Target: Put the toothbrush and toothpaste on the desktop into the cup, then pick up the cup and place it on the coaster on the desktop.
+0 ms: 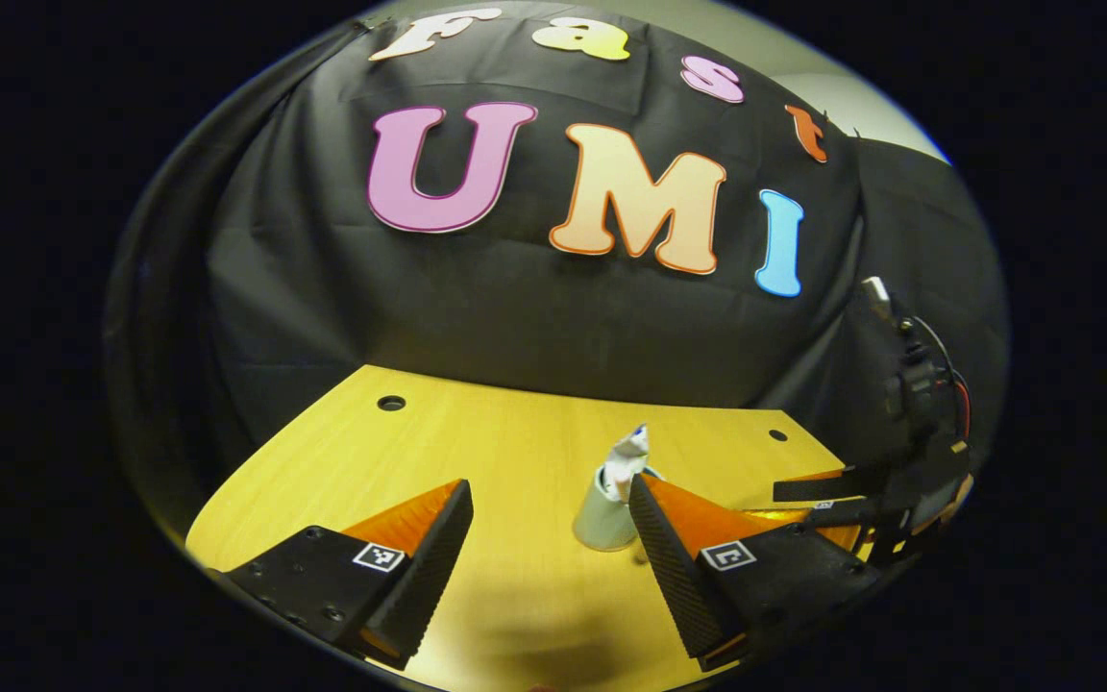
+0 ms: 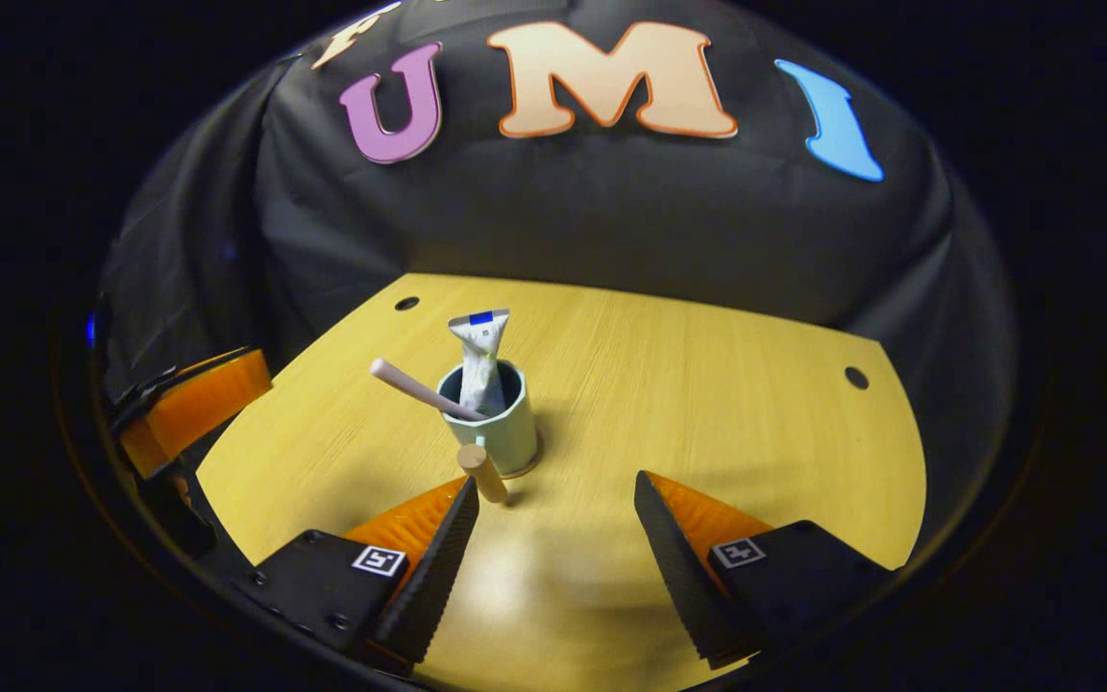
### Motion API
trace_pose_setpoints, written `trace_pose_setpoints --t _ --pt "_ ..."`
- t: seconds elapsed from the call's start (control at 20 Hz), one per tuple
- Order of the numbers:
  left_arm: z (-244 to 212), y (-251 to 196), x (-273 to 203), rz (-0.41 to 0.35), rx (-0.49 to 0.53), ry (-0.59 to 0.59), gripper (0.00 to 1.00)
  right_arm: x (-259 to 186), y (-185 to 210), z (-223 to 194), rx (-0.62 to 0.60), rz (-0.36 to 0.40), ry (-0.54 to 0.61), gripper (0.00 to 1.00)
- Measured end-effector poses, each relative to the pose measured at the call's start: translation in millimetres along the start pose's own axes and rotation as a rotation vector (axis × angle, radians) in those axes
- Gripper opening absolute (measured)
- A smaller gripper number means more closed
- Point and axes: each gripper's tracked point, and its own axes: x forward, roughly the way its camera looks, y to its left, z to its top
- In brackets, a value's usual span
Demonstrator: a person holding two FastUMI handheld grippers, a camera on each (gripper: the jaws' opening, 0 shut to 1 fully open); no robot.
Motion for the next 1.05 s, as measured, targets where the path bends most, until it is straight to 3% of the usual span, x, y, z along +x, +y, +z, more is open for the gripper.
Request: trace_pose_setpoints --t 0.3,0.35,0.55,1.05 --pt "31 -58 -13 -0.025 0.05 -0.081 0.95 -75 -27 58 0.042 -0.034 -0.327 0.99" --pt "33 -63 -17 -0.027 0.057 -0.091 0.95 -85 -30 66 0.043 -0.04 -0.37 0.95" --pt "49 -82 -36 -0.032 0.078 -0.134 0.95 -126 -37 92 0.064 -0.06 -0.519 0.99" --pt "86 -78 -63 -0.017 0.098 -0.227 0.95 -169 -33 147 0.099 -0.056 -0.71 0.99"
